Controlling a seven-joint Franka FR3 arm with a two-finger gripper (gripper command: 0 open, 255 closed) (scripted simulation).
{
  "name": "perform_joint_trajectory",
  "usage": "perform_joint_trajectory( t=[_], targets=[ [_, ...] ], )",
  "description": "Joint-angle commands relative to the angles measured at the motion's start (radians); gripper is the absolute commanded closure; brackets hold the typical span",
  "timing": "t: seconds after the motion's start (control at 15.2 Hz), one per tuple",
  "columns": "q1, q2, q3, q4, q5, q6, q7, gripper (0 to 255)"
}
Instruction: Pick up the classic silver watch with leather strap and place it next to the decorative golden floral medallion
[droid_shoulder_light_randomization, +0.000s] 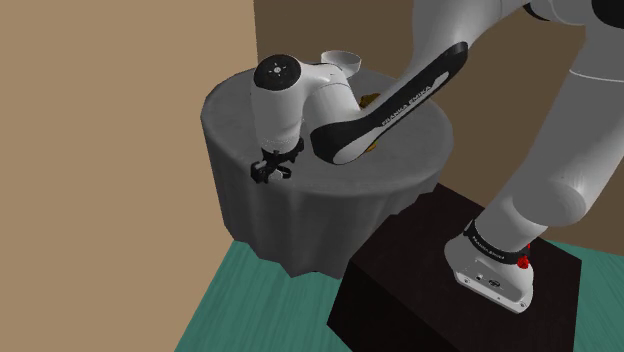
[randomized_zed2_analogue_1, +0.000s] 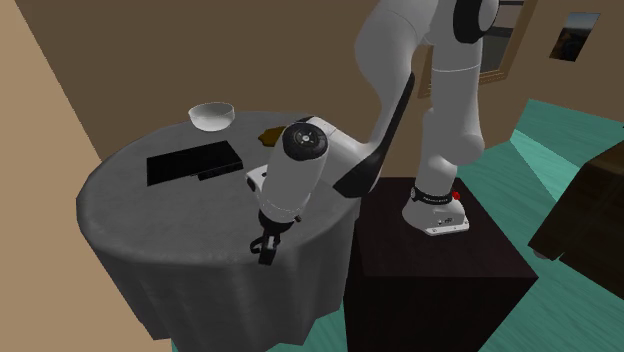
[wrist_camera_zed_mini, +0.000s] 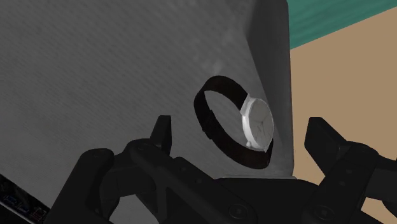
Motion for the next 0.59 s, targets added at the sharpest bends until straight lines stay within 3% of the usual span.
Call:
perform_joint_trajectory(
  t=[0.0, 0.46, 0.53],
  targets=[
    [0.002, 0.017, -0.008, 0.000, -0.020, 0.010, 0.012, 0],
    [0.002, 0.017, -0.008, 0.000, -0.020, 0.010, 0.012, 0],
    [0.002, 0.017, -0.008, 0.000, -0.020, 0.010, 0.012, 255]
  ],
)
